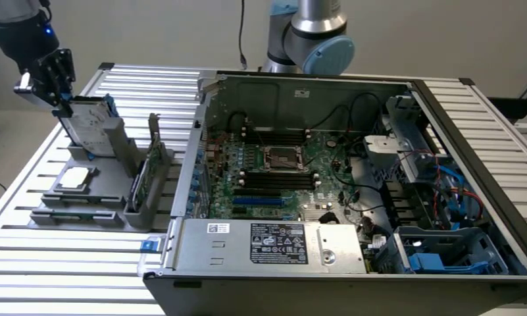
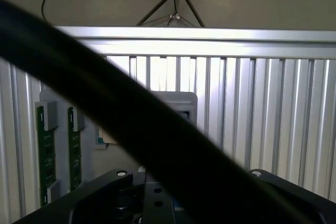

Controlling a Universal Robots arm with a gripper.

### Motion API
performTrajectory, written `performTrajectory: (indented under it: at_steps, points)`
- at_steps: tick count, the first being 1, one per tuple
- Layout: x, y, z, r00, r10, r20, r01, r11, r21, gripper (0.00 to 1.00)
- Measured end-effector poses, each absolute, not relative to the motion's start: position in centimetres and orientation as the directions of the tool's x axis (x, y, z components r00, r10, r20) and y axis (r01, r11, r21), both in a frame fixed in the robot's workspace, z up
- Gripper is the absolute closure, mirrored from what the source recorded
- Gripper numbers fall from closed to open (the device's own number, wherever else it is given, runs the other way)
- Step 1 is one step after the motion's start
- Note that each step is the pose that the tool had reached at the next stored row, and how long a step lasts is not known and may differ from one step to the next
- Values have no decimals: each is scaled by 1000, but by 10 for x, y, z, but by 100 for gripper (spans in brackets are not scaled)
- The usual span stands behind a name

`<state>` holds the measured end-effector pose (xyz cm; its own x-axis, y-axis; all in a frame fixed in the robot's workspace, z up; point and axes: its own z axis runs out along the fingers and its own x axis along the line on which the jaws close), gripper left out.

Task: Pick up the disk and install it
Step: 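Pick up the disk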

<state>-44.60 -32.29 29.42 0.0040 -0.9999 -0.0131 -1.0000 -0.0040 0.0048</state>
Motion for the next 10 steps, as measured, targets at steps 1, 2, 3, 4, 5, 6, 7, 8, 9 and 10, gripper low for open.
performTrajectory:
  at_steps: [1,2,3,4,5,6,7,8,9,10]
  points:
    - [-446,-323,295,4,-1000,-13,-1000,-4,5,67]
    - [-446,-323,295,4,-1000,-13,-1000,-4,5,67]
    - [-446,-323,296,4,-1000,-13,-1000,-4,5,67]
    - [-445,-323,296,4,-1000,-13,-1000,-4,5,67]
    - [-445,-323,297,4,-1000,-13,-1000,-4,5,67]
    - [-445,-323,298,4,-1000,-13,-1000,-4,5,67]
    - [-445,-323,299,4,-1000,-13,-1000,-4,5,67]
    - [-445,-323,300,4,-1000,-13,-1000,-4,5,67]
    - [-444,-323,301,4,-1000,-13,-1000,-4,5,67]
    - [-444,-323,302,4,-1000,-13,-1000,-4,5,67]
